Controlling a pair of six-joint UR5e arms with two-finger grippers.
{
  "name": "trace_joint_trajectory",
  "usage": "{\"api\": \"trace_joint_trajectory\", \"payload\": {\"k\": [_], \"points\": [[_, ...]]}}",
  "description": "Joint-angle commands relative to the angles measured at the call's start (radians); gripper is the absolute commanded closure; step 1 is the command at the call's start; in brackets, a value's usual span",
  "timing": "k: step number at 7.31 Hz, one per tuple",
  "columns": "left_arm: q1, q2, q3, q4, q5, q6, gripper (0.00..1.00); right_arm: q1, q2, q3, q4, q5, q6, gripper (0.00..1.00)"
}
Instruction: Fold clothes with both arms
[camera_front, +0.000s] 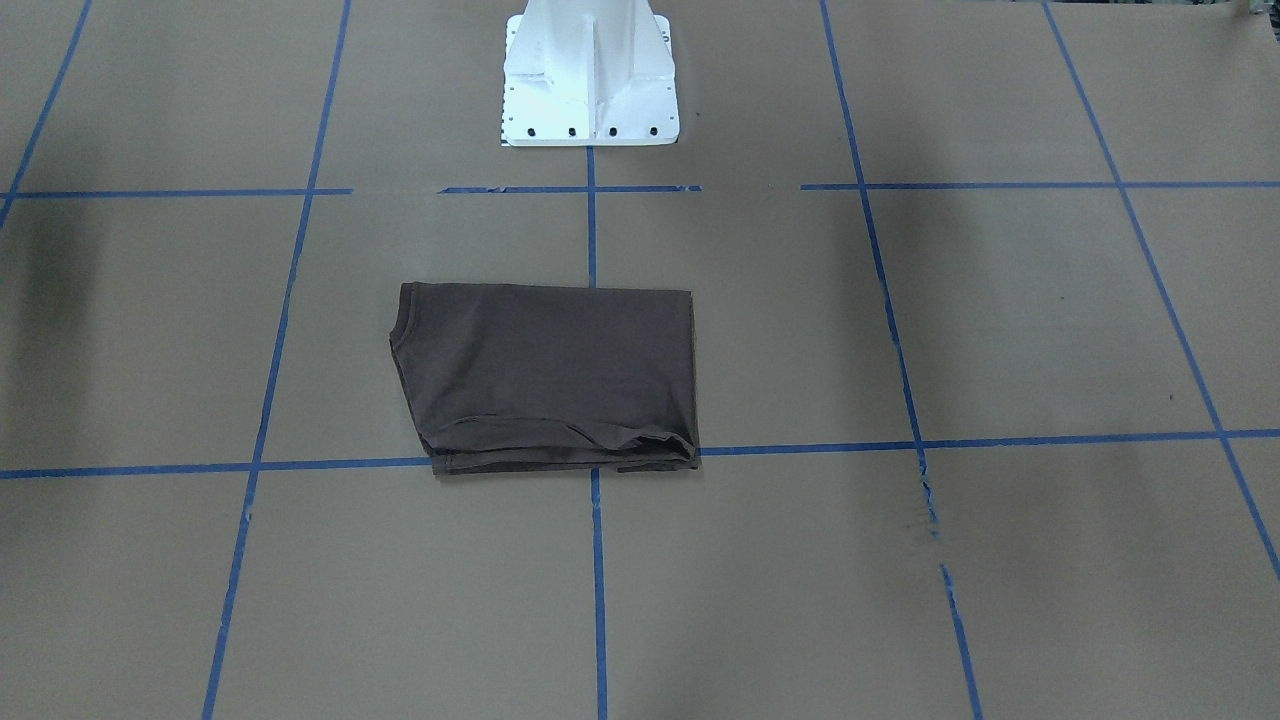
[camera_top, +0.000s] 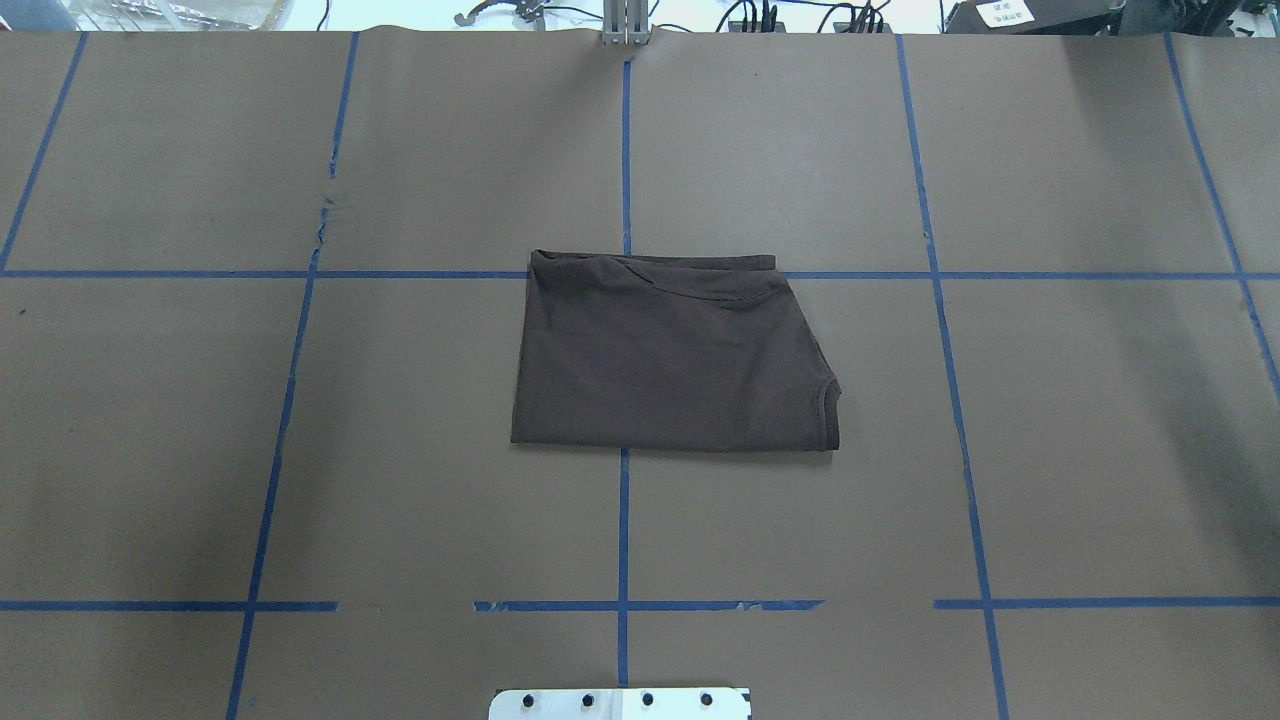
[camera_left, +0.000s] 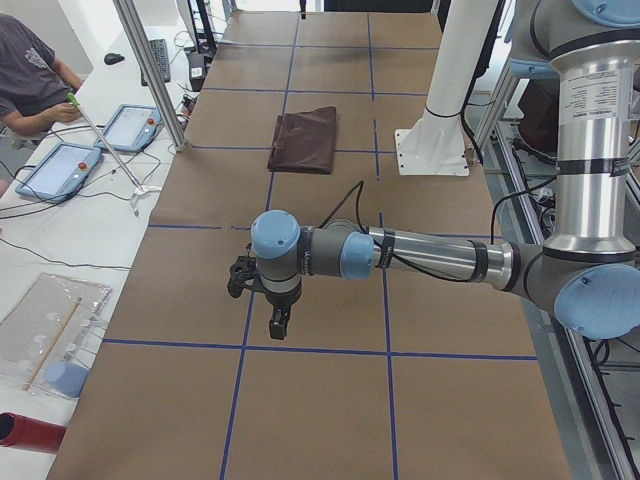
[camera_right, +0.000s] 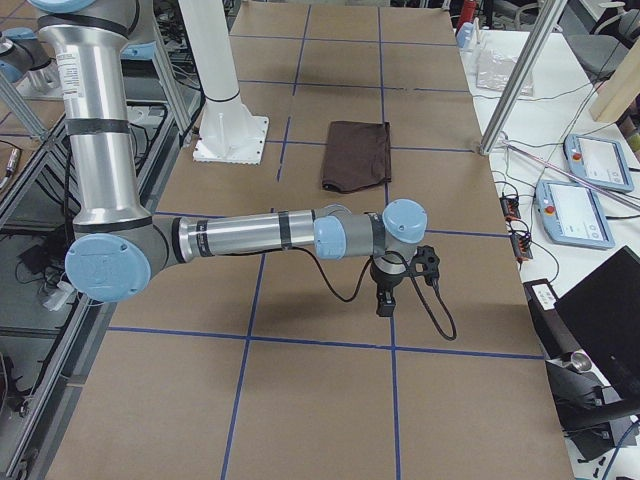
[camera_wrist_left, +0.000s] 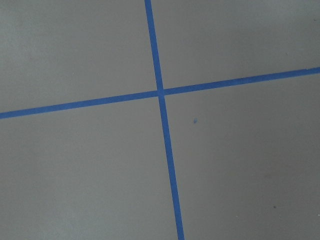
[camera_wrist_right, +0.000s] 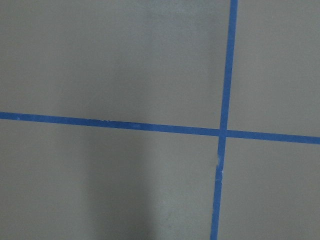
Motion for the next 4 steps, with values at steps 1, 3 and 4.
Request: {"api": "trace_joint_trajectory", "payload": {"k": [1,3,4], "points": [[0.001,0.001,-0.013,0.003,-0.008,-0.001,0.0,0.0,-0.005,0.0,0.014,0.037,0.002,0.0],[0.001,-0.003,-0.019,-0.001,-0.008,-0.001,0.0,0.0,-0.008,0.001,0.014,0.038,0.0,0.0],[0.001,-0.003,-0.02,0.0,-0.006,-0.001,0.0,0.001,-0.007,0.003,0.015,0.028,-0.001,0.0]]}}
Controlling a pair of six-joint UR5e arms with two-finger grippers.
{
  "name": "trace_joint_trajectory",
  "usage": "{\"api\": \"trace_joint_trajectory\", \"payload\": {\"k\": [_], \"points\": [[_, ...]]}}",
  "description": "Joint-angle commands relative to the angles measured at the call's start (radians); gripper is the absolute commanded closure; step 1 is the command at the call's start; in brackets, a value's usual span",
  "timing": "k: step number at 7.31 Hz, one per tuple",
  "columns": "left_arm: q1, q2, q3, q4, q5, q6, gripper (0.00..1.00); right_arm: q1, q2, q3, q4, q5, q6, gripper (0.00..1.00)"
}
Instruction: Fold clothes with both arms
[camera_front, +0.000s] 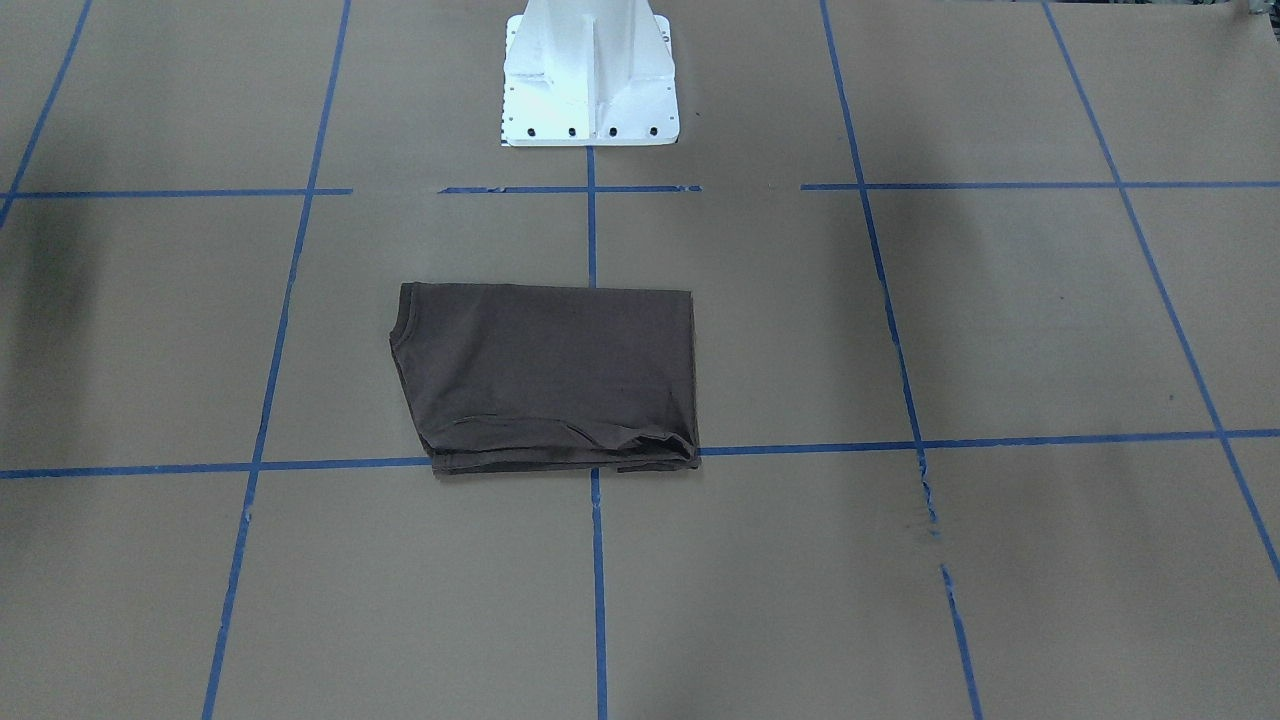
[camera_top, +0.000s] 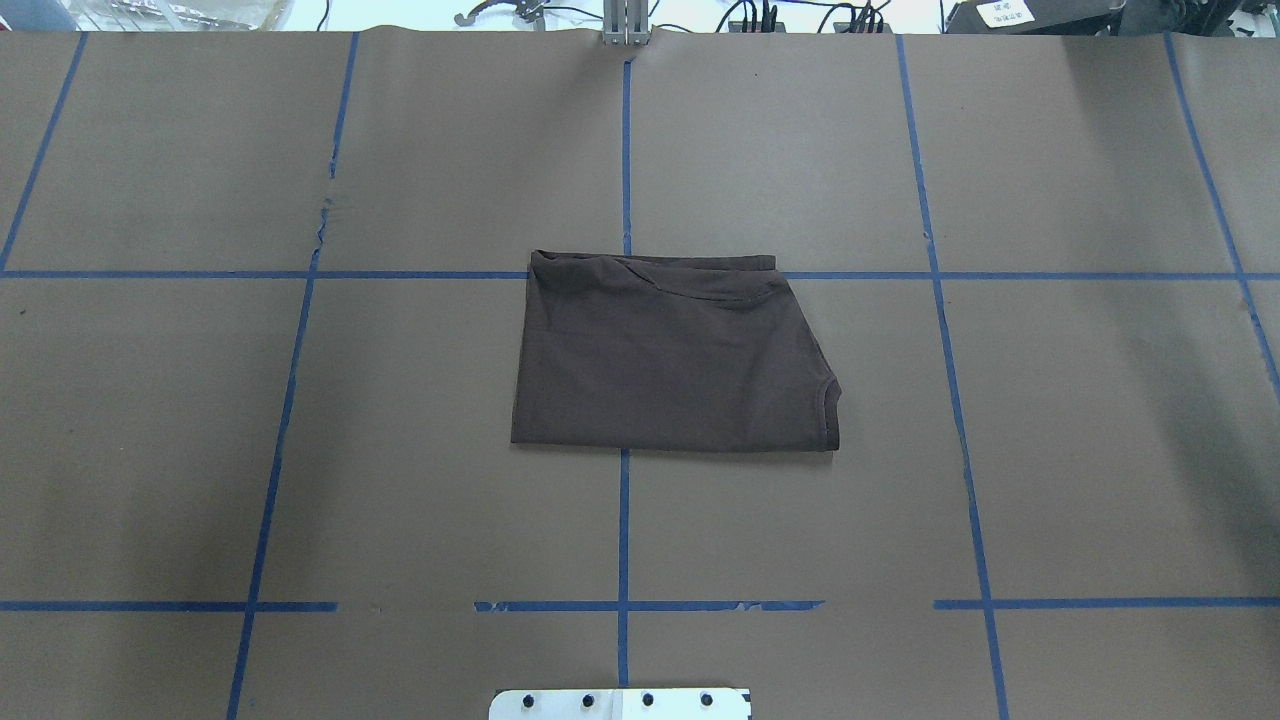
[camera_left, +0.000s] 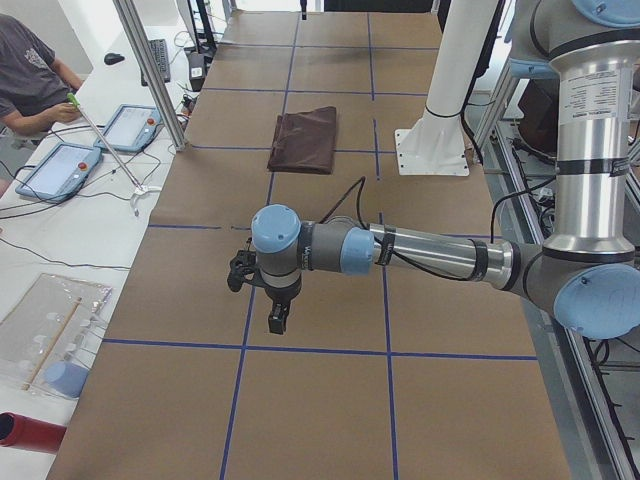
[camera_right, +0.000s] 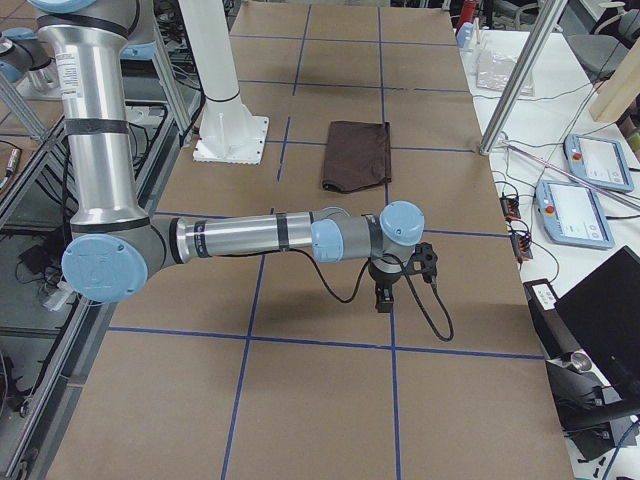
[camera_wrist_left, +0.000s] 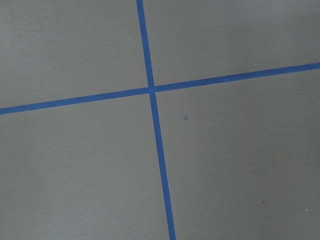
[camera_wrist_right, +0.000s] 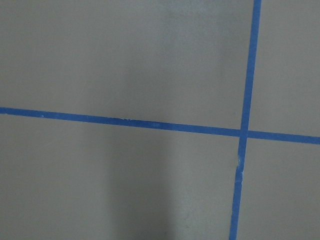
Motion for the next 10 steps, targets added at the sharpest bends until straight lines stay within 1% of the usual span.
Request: {"api": "trace_joint_trajectory", "payload": {"k": [1,7,9,10], "points": [[0.0,-0.003,-0.004,0.0,0.003,0.0,0.0,0.001,0.0,0.004,0.001,-0.009,-0.001,0.0],[0.0,-0.004,0.009,-0.029,0.009,0.004,0.0,0.004,-0.004,0.015,0.001,-0.017,-0.003,0.0],[0.0,-0.003,0.001,-0.027,0.0,0.004,0.0,0.004,-0.001,0.015,0.001,-0.017,0.0,0.0],[0.0,-0.004,-0.02,-0.017,-0.002,0.004,0.0,0.004,-0.001,0.015,0.001,-0.017,0.0,0.0]]}}
